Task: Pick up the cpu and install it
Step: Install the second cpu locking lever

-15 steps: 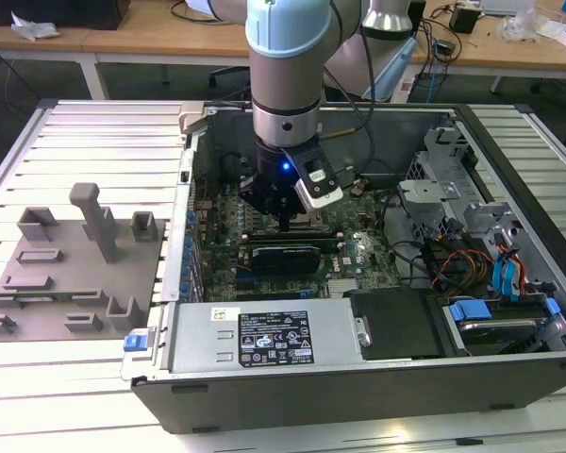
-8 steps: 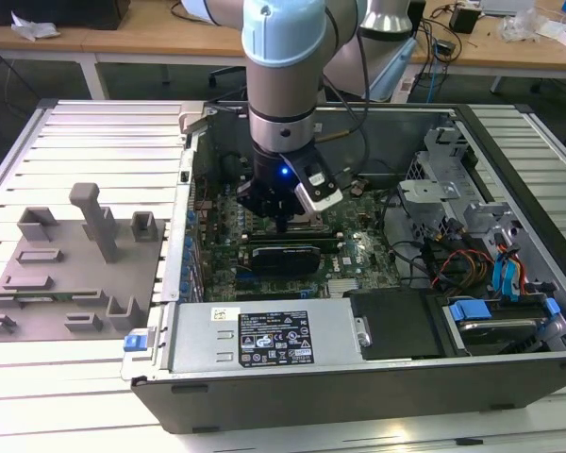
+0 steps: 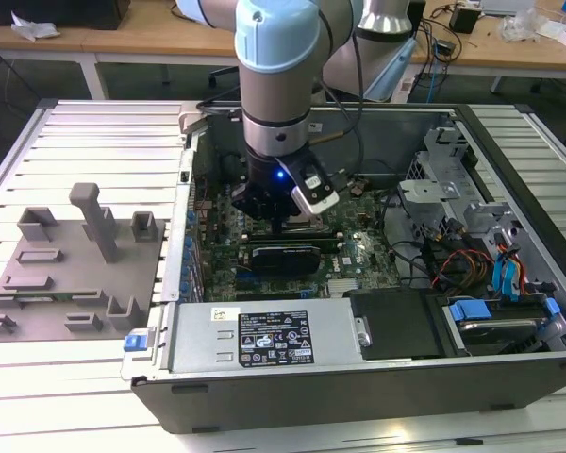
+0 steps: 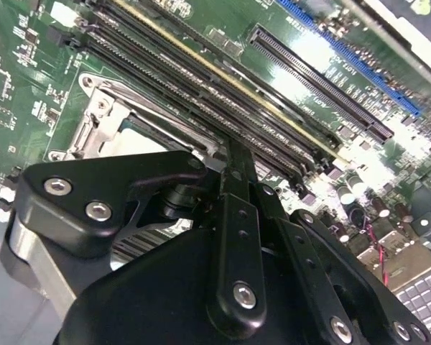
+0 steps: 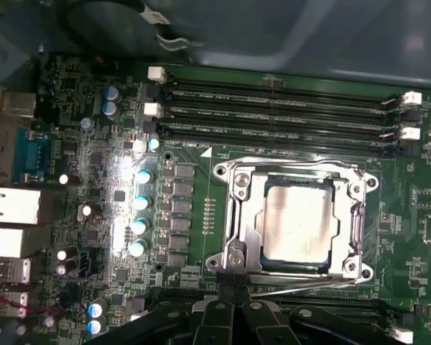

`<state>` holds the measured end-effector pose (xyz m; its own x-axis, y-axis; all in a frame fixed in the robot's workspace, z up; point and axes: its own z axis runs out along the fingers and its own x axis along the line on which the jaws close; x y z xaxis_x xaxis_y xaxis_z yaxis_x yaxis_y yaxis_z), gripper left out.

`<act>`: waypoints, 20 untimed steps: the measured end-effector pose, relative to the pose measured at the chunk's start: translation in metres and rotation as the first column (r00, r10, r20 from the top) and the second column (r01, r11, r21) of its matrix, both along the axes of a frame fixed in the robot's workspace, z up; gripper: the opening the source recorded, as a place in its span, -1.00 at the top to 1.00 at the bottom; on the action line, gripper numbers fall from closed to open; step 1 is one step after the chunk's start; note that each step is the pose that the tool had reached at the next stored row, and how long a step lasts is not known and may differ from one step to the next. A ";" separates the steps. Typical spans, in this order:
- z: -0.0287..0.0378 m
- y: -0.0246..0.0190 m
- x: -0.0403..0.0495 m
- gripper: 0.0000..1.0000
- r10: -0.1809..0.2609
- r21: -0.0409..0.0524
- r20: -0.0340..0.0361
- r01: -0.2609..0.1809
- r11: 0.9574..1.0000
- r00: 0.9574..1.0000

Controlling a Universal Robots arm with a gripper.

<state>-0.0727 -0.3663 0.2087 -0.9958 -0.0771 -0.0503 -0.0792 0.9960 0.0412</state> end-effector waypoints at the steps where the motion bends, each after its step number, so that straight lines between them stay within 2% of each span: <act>1: 0.0000 -0.0010 -0.0003 0.79 0.001 0.000 0.000 -0.001 1.000 1.000; 5: 0.0000 -0.0045 -0.0015 0.79 0.004 0.004 0.000 -0.004 1.000 1.000; 7: 0.0001 -0.0047 -0.0019 0.79 0.005 0.011 0.000 -0.005 1.000 1.000; 8: -0.0009 -0.0058 -0.0091 0.79 0.009 0.082 0.011 -0.010 0.997 1.000; 9: -0.0013 -0.0124 -0.0086 0.79 0.009 0.088 0.011 -0.010 0.996 1.000; 10: -0.0022 -0.0197 -0.0083 0.79 0.009 0.115 0.011 -0.010 0.993 1.000; 12: -0.0041 -0.0202 -0.0083 0.79 0.009 0.128 0.011 -0.010 0.992 1.000; 14: -0.0052 -0.0207 -0.0085 0.79 0.009 0.150 0.012 -0.010 0.989 1.000; 16: -0.0059 -0.0210 -0.0088 0.79 0.008 0.166 0.013 -0.010 0.986 1.000; 20: -0.0073 -0.0221 -0.0090 0.79 0.008 0.180 0.013 -0.010 0.984 1.000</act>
<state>-0.0817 -0.3884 0.2014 -0.9943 -0.0750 -0.0758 -0.0899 0.9717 0.2185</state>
